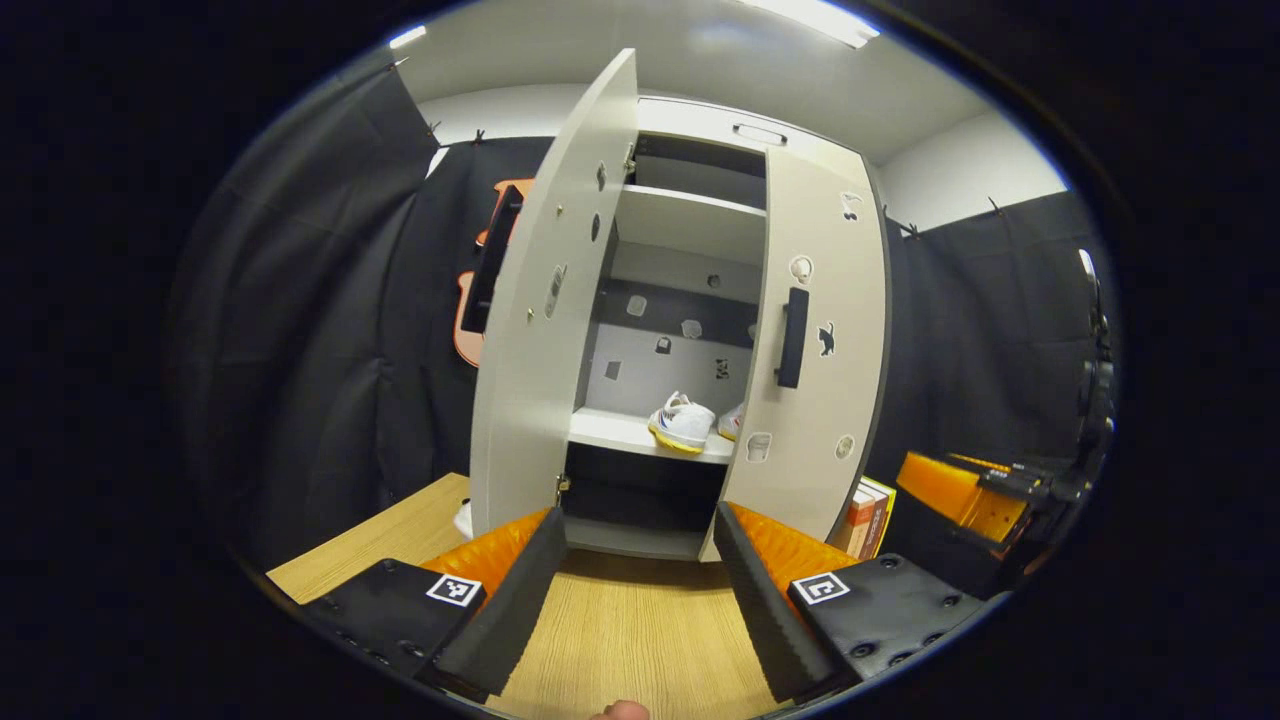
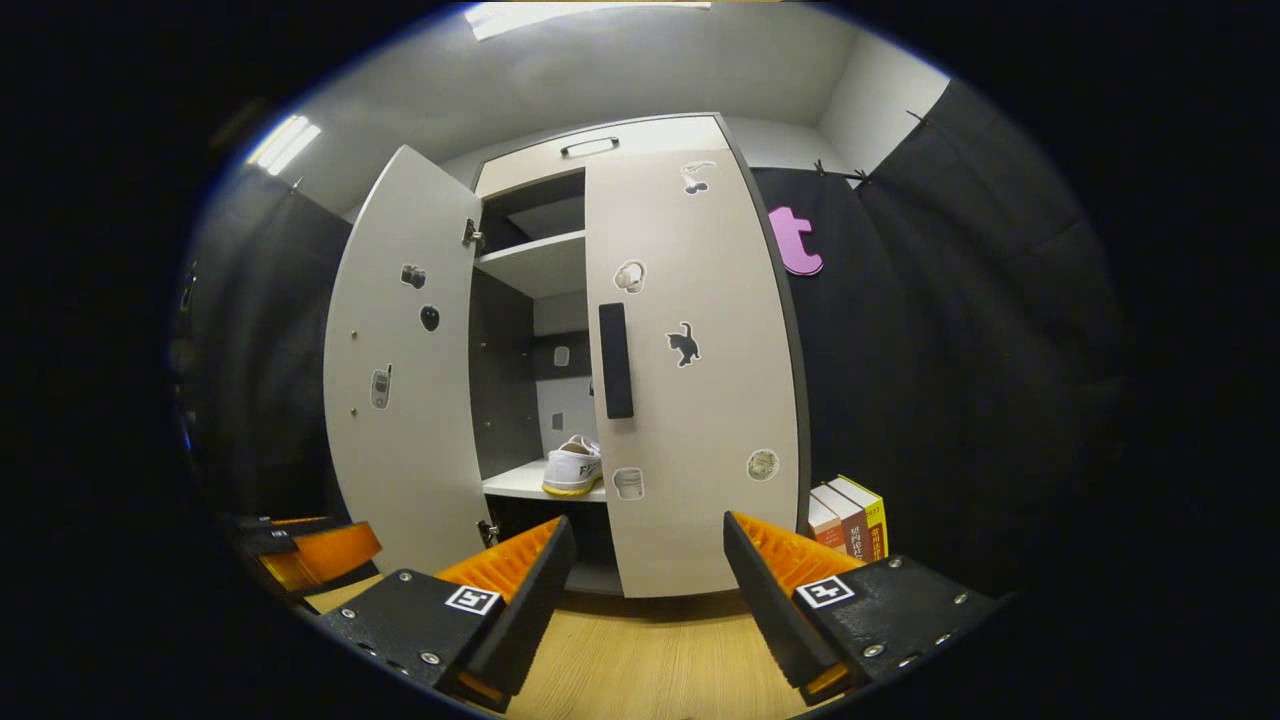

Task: Grab one shoe with the right hand and put it into the shoe cabinet, grab the other shoe with the left hand and put it into the shoe cabinet; then close the right door with the right hand and the left door with the left hand.

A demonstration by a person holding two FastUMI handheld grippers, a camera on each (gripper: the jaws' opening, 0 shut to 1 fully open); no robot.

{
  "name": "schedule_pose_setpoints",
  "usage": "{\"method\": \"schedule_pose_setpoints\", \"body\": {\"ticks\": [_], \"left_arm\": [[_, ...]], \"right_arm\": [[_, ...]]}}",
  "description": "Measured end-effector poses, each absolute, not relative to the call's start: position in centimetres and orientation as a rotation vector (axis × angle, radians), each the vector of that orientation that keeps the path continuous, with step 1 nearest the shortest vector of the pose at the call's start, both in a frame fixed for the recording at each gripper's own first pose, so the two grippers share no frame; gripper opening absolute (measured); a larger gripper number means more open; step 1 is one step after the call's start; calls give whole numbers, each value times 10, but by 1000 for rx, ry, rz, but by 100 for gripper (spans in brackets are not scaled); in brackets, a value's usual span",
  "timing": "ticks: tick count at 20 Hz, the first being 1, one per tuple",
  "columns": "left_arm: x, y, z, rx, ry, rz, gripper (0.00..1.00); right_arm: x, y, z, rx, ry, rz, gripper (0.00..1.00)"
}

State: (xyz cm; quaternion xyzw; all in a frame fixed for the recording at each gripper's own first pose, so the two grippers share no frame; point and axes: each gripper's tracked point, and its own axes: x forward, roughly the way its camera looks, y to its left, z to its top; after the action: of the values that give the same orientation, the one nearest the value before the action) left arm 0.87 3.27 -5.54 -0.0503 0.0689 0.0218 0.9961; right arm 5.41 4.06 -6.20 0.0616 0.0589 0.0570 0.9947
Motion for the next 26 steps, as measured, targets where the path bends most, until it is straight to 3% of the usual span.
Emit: {"method": "schedule_pose_setpoints", "body": {"ticks": [7,10,14,15,21,26], "left_arm": [[32,147,39,-5,-2,277,99],[55,192,50,15,-19,344,94],[90,243,46,-41,1,375,99],[91,245,46,-39,1,376,94],[114,238,59,31,-18,374,99],[122,231,62,88,-12,350,93]], "right_arm": [[52,22,-63,92,105,82,92],[49,18,-64,88,106,76,92],[48,18,-62,73,104,76,92],[48,17,-61,71,103,72,92],[52,14,-65,72,109,63,92],[58,18,-62,74,101,71,92]]}}
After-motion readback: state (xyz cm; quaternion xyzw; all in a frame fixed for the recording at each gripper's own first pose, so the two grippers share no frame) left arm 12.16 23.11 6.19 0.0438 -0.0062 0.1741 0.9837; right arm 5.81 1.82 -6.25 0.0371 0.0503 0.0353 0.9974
